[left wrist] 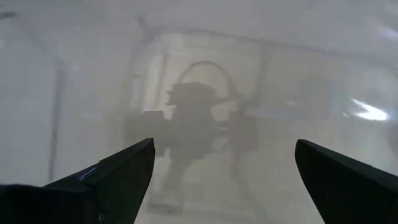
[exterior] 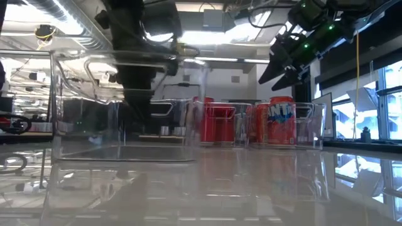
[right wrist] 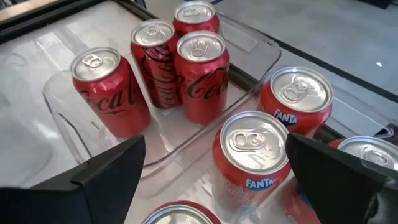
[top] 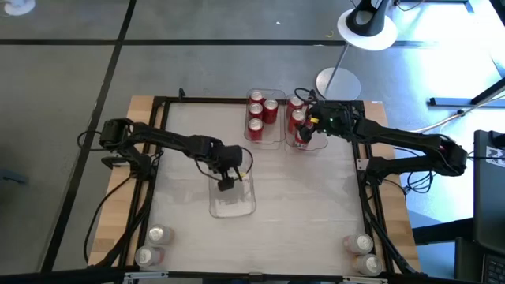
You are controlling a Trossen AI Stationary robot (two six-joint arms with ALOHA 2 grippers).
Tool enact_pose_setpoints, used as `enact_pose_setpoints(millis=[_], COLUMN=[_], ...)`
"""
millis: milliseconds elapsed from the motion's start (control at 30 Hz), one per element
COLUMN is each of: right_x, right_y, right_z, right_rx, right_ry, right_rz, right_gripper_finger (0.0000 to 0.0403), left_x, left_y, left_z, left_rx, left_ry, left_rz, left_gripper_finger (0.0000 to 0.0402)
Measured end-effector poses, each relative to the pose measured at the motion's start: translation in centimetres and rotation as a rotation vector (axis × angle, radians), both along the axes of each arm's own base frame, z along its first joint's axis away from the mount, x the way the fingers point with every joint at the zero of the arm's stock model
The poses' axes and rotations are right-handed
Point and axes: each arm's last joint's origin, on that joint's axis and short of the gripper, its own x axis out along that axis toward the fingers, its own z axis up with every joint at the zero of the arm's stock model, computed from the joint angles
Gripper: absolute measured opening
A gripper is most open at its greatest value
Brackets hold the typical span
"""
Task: Sort soda cans
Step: Move the bottom transparent bin to the top left of the table
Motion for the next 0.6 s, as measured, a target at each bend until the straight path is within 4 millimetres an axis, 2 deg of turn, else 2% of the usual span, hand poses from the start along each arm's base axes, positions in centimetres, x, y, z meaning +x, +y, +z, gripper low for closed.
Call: enact_pose_setpoints(millis=[167,600], right_x=[0.2,0.2], right_y=[-0.1,-0.1], right_z=[-0.3,-0.2], right_rx=[0.02,0.017], right_ry=[0.005,-0.001], right_rz=[-0.005,-0.004], right_gripper_finger=[0.0388,0.0388], left_x=[-0.4,-1.3], left_y=[1.8,6.8], left_z=[-0.1,-0.1], left_rx=[0.081,0.231], left_ry=[0.03,0.079], left_rz=[0.102,0.192], left_gripper_finger=[0.0373,0.0373])
